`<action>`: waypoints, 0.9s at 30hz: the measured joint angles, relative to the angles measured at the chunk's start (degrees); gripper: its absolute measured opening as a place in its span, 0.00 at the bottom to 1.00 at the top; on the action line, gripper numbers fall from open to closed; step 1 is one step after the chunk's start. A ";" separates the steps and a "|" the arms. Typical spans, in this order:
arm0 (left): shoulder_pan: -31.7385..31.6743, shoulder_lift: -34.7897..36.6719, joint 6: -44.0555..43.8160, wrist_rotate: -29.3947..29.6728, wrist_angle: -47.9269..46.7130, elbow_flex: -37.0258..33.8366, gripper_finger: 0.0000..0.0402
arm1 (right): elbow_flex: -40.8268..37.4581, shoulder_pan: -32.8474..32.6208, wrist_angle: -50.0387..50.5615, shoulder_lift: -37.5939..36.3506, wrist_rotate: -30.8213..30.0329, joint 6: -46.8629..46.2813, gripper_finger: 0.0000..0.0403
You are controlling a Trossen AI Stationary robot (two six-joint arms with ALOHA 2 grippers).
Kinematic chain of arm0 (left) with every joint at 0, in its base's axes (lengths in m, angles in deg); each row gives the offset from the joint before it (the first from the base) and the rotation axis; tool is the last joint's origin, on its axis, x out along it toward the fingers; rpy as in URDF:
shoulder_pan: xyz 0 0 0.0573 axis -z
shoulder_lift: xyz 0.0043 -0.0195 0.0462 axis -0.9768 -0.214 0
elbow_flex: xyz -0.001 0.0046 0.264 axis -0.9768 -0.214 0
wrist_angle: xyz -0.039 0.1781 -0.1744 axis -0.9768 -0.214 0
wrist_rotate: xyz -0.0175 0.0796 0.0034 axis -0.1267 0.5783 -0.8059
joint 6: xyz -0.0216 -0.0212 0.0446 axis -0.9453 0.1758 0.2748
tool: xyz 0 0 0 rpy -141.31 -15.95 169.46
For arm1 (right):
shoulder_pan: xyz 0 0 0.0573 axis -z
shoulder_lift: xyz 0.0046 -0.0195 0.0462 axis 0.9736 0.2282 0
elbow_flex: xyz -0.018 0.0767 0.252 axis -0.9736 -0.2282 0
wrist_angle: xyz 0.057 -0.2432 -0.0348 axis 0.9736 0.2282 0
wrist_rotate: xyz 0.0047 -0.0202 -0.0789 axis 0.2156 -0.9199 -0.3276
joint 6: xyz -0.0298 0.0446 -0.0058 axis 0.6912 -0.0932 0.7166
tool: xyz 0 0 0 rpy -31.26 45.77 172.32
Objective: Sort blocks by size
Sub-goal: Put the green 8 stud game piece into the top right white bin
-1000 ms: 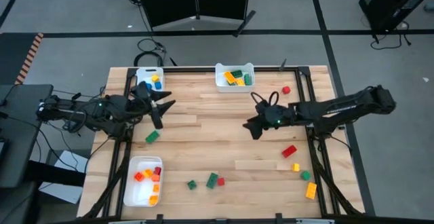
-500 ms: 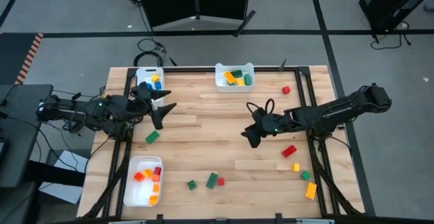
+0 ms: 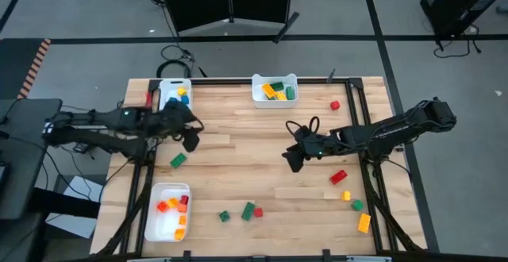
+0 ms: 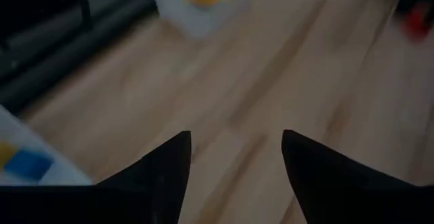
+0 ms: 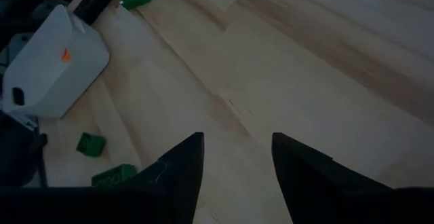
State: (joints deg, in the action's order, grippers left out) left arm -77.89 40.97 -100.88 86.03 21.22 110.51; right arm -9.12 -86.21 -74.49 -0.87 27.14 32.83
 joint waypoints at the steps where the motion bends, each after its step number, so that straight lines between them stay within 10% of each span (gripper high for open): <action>1: -0.61 -1.33 0.12 -1.64 -2.09 0.53 0.58 | 0.00 0.09 0.08 0.10 -0.15 0.03 0.46; 11: -5.22 -14.95 -14.62 -9.37 -28.99 1.14 0.57 | 0.00 0.43 -0.44 0.36 -0.33 0.07 0.46; 27: -5.17 -25.97 -12.00 -21.40 -21.90 -5.28 0.57 | 0.00 -0.36 -0.93 0.34 -0.33 -0.47 0.45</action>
State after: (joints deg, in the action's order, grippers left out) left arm -83.07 15.00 -112.88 64.64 -0.68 105.23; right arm -9.12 -86.58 -75.41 -0.53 26.80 32.36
